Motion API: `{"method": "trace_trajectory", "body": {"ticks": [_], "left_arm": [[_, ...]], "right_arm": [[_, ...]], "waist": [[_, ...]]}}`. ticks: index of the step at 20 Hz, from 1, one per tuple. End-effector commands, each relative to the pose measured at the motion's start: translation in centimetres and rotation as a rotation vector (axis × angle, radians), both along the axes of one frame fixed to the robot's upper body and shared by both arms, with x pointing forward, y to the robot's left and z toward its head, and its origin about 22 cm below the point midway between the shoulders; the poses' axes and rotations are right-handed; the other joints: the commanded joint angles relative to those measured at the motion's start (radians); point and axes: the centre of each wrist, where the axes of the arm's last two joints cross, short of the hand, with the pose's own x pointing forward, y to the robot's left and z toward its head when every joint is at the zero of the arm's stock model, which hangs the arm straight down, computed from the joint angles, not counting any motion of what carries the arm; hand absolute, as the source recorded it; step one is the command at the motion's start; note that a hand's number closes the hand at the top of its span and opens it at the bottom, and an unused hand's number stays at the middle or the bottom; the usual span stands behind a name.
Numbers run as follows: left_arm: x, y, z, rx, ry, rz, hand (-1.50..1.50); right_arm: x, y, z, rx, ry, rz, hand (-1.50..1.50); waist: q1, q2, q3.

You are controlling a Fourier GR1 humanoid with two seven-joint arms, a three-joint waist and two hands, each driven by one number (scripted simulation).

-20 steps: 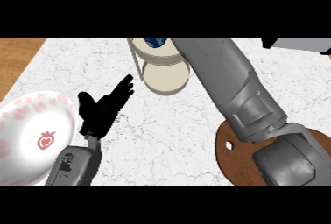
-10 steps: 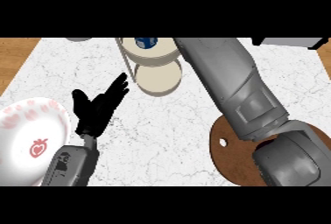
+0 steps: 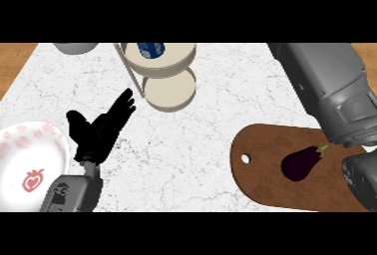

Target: Pick the can from the cutting board and place it in the tiered basket

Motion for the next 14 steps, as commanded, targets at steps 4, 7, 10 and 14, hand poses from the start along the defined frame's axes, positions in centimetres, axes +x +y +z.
{"method": "trace_trajectory", "body": {"ticks": [4, 7, 10, 14], "left_arm": [[-0.7, 1.1, -0.3, -0.018, 0.010, 0.032, 0.00], [-1.4, 1.6, -0.5, 0.013, -0.003, 0.011, 0.00], [0.6, 0.6, 0.7, -0.008, -0.006, 0.017, 0.00], [-0.9, 1.0, -0.3, -0.002, 0.013, 0.007, 0.00]], "right_arm": [[-0.4, -12.5, 0.9, -0.101, 0.042, 0.119, -1.50], [-1.6, -17.9, 3.2, -0.104, 0.035, 0.122, -1.50], [-2.6, -21.2, 2.3, -0.111, 0.047, 0.142, -1.50], [-4.3, -25.4, 2.3, -0.087, 0.033, 0.124, -1.50]], "waist": [[-0.022, -0.007, 0.001], [-0.013, -0.003, 0.001], [-0.011, 0.001, 0.001], [-0.002, 0.000, 0.001]]}}
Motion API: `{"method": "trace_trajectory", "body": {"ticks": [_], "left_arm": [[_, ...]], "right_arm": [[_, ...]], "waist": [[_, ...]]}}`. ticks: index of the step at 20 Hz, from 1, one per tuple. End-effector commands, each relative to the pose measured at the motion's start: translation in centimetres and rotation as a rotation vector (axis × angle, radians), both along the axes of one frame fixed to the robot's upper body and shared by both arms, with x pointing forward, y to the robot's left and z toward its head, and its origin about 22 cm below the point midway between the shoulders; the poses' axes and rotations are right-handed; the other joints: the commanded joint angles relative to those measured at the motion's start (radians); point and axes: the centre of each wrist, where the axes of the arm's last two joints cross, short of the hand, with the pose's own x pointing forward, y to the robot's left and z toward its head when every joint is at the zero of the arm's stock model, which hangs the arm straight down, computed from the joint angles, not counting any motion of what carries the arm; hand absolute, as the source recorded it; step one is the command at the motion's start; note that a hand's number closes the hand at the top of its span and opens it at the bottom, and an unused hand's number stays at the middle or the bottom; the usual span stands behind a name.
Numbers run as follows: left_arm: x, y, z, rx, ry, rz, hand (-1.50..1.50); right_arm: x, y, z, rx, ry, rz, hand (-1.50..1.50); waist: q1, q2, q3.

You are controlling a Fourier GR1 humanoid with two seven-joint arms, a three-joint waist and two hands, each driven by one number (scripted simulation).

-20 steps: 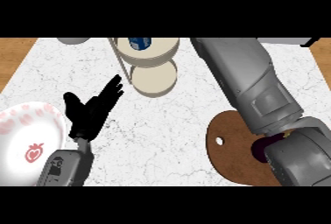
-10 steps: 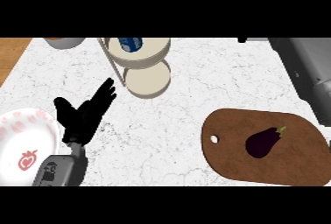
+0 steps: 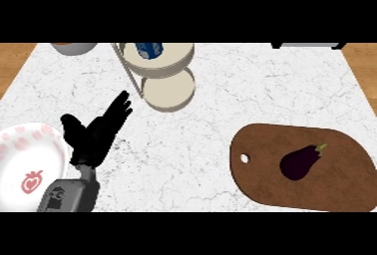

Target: Pick the can from the cutting board and place it in the tiered basket

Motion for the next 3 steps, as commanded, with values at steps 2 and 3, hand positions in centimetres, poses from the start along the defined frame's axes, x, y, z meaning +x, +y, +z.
{"method": "trace_trajectory", "body": {"ticks": [2, 3], "left_arm": [[0.2, -1.4, -0.3, -0.001, 0.002, 0.005, 0.00], [1.1, 0.5, 0.4, -0.005, -0.007, -0.018, 0.00]], "right_arm": [[-2.3, -5.4, 0.7, 0.000, -0.010, -0.008, -1.50], [-3.1, -7.0, 0.3, 0.017, -0.016, -0.003, -1.50]], "waist": [[0.009, 0.004, 0.000], [0.003, 0.004, 0.000]]}}
